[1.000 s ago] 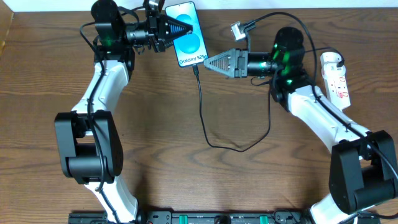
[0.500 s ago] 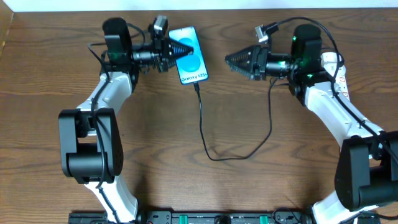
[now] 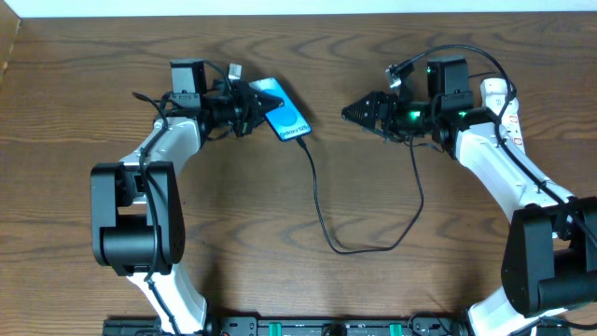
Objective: Plug charger to phone and switch on socket
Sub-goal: 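Release the plug with the right gripper and pull it back right, then lower the phone flat onto the table with the left gripper, then lift the left gripper away and move the right gripper to the power strip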
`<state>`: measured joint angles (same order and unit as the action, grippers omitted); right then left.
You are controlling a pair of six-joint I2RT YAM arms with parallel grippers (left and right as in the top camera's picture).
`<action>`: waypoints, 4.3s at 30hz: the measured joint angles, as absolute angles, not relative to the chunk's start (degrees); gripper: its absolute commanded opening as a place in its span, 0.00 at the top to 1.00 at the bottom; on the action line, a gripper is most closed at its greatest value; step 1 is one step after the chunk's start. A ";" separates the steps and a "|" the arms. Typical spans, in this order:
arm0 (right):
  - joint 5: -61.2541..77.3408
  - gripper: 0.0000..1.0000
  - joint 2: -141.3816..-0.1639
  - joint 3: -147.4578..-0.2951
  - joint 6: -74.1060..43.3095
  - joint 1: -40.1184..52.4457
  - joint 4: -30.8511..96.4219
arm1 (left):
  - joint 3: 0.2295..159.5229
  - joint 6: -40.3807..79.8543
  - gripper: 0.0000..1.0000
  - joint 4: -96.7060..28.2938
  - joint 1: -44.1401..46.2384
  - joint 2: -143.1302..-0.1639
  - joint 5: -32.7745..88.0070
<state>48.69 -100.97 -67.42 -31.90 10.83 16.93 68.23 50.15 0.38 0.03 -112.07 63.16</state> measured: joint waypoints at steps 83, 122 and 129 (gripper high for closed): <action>36.42 0.14 -100.97 -67.88 -17.45 10.83 33.65 | 81.03 16.49 0.37 -34.96 12.93 -120.18 30.79; 29.17 0.99 -85.76 -72.77 -15.86 -22.85 46.04 | 84.99 15.00 0.07 -47.59 6.96 -82.39 14.87; 28.21 0.99 -89.12 -77.32 -15.94 -31.53 47.37 | 84.99 15.00 0.07 -47.62 6.96 -82.39 14.85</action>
<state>28.21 -89.12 -77.32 -15.94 -31.53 47.37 84.99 15.00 -47.62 6.96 -82.39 14.85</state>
